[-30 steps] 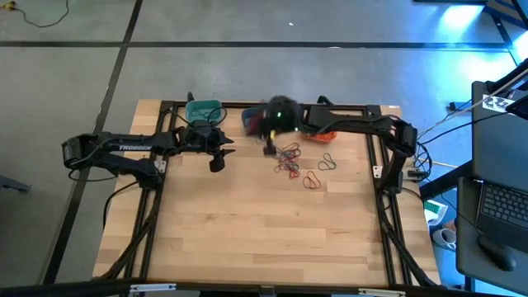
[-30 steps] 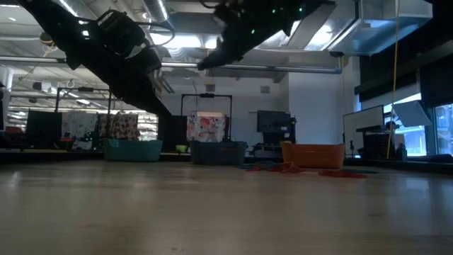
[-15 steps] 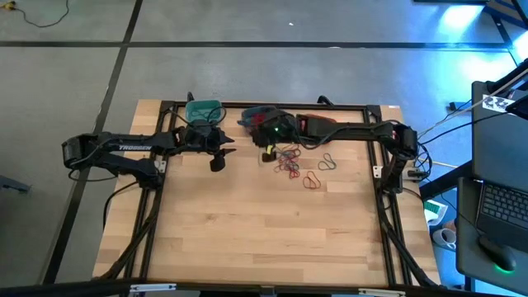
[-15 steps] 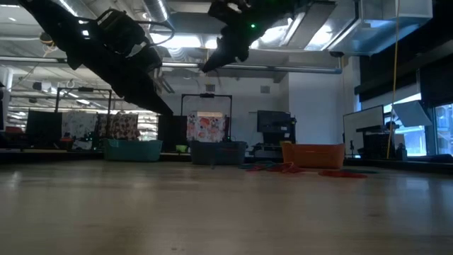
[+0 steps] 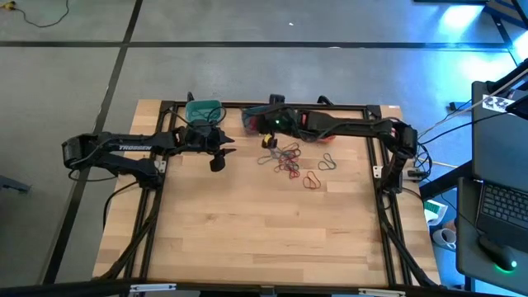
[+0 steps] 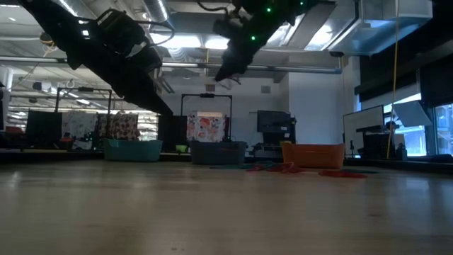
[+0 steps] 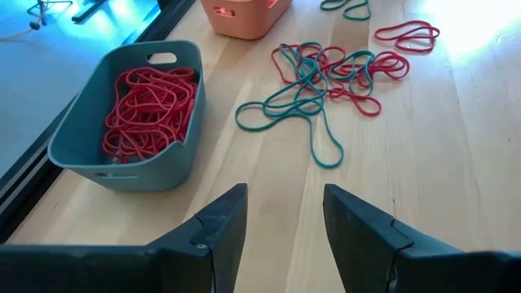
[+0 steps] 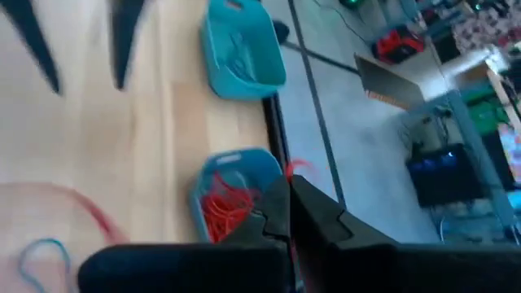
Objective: Sort rubber bands into baskets
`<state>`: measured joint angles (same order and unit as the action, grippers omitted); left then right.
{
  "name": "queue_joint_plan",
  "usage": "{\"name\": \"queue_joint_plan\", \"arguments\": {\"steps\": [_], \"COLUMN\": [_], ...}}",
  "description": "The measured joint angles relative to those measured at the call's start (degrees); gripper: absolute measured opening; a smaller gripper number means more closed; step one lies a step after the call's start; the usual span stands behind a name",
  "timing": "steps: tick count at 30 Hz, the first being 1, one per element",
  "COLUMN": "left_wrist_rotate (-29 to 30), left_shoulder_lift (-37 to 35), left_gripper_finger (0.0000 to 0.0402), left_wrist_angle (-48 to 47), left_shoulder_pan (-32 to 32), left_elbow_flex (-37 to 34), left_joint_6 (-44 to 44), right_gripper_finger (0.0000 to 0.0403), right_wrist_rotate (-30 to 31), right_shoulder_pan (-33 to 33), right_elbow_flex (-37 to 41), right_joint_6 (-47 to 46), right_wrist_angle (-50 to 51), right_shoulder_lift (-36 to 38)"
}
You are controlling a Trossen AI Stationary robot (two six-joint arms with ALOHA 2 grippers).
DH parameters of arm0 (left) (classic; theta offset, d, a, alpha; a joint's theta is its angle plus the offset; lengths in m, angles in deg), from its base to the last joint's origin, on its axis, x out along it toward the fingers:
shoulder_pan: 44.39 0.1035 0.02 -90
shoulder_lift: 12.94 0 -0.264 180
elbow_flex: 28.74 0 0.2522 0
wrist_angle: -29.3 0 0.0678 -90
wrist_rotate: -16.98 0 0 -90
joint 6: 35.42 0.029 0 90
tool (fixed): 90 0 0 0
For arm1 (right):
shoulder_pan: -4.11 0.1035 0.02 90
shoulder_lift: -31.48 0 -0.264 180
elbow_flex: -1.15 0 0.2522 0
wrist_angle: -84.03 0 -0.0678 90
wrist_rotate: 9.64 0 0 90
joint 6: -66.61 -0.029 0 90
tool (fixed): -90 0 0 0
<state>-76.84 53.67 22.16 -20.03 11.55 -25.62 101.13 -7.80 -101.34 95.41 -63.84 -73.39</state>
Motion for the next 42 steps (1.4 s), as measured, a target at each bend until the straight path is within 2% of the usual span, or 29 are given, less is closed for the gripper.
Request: {"name": "queue_joint_plan", "arguments": {"steps": [4, 13, 20, 24, 27, 30, 35, 39, 42], "left_wrist_rotate": [0.0, 0.0, 0.0, 0.0, 0.0, 0.0, 0.0, 0.0, 0.0], "left_shoulder_lift": [0.0, 0.0, 0.0, 0.0, 0.0, 0.0, 0.0, 0.0, 0.0], "left_gripper_finger": [0.016, 0.016, 0.016, 0.0159, 0.0159, 0.0159, 0.0159, 0.0159, 0.0159], "left_wrist_angle": [0.0, 0.1, 0.0, 0.0, 0.0, 0.0, 0.0, -0.5, -1.4], "left_shoulder_pan": [0.0, 0.0, 0.0, 0.0, 0.0, 0.0, 0.0, 0.0, 0.0], "left_elbow_flex": [0.0, 0.0, 0.0, 0.0, 0.0, 0.0, 0.0, 0.0, 0.0], "left_joint_6": [0.0, 0.2, 0.5, 0.6, 0.6, 0.6, 0.6, 0.5, 0.5], "right_gripper_finger": [0.0011, 0.0012, 0.0012, 0.0012, 0.0019, 0.0051, 0.0142, 0.0198, 0.0222], "right_wrist_rotate": [-3.6, -5.8, -9.8, -9.8, -7.7, -6.8, -3.8, -3.7, -7.0], "right_shoulder_pan": [-2.4, -9.2, -11.2, -11.0, -10.9, -11.1, -10.6, -9.0, -6.8], "right_elbow_flex": [0.0, 0.0, 0.0, 0.0, 0.0, 0.0, -2.7, -8.0, -11.5], "right_joint_6": [-0.5, -2.0, -4.8, -5.4, -8.6, -11.2, -13.6, -14.9, -18.7], "right_wrist_angle": [-1.8, -9.6, -8.0, -7.4, -8.0, -5.5, 1.9, 15.9, 27.7], "right_shoulder_lift": [0.0, -5.0, -9.0, -10.2, -10.5, -10.5, -10.5, -9.2, -7.3]}}
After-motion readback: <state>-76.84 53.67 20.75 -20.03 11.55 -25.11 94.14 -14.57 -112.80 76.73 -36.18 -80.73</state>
